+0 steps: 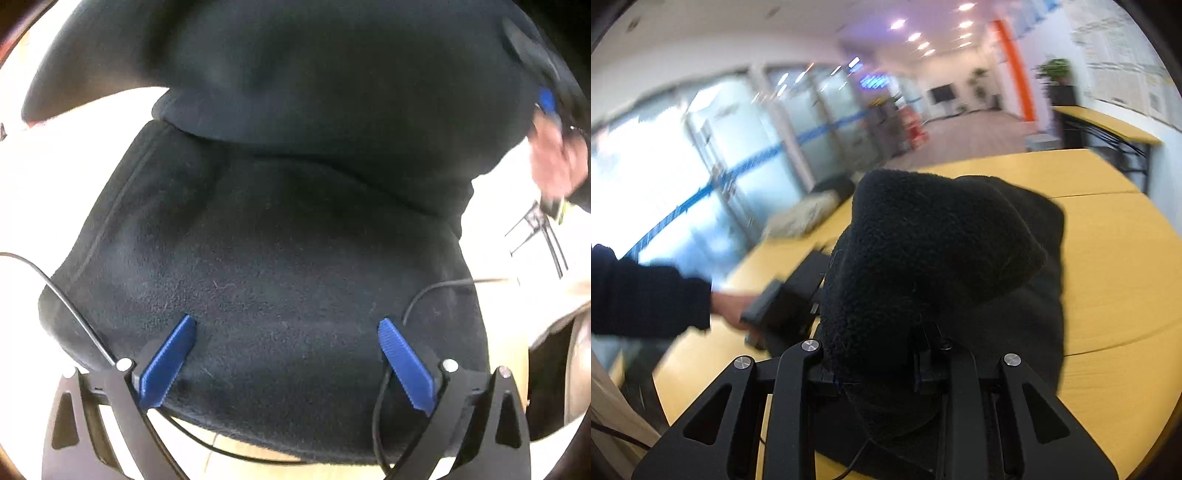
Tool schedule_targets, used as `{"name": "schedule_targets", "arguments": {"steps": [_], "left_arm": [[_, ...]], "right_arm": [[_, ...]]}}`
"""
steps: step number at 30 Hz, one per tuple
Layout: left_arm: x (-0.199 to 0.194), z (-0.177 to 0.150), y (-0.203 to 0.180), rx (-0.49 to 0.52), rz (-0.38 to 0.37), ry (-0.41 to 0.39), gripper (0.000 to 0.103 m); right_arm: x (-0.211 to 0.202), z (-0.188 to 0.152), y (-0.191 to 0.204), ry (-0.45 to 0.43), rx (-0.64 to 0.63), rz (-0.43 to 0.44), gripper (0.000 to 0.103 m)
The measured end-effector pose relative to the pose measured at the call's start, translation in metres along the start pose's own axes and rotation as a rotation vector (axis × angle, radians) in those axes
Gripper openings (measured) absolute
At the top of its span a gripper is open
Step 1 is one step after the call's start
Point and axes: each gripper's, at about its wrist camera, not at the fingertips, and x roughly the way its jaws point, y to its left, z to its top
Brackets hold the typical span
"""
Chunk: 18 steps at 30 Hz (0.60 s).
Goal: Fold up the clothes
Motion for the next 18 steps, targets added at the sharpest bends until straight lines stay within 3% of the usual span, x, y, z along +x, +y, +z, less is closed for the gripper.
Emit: {"name": "schedule_targets", "arguments": {"steps": [3,5,9,11,15,18], "left_arm": [[-0.019,-0.010,-0.003,-0.014,0.016,-0.014,0.100],[-0.045,-0.022,-0.008,-0.006,0.047,-0.009,0.099],[-0.146,-0.063,-0.006,-0.129,0.165,-0.048,0.099],[-0.215,-0.075,0.005,-0.255,0.253,-0.094,0.099],[-0.373,-0.056,0.038,-0.433,0.482,-0.225,0.099],[-0.463,-0.023,0.004,-0.489,0.729,-0.302,0.099]], "right_arm": [[0.025,-0.021,0.013,0.108,-0.079,0.038,0.024],[0.028,-0.027,0.020,0.134,-0.124,0.063,0.024],[0.039,-0.035,0.032,0.154,-0.244,0.098,0.024],[0.045,-0.042,0.036,0.161,-0.292,0.106,0.024],[0.056,-0.065,0.051,0.170,-0.393,0.126,0.025],[0.063,-0.085,0.065,0.180,-0.473,0.144,0.026]]}}
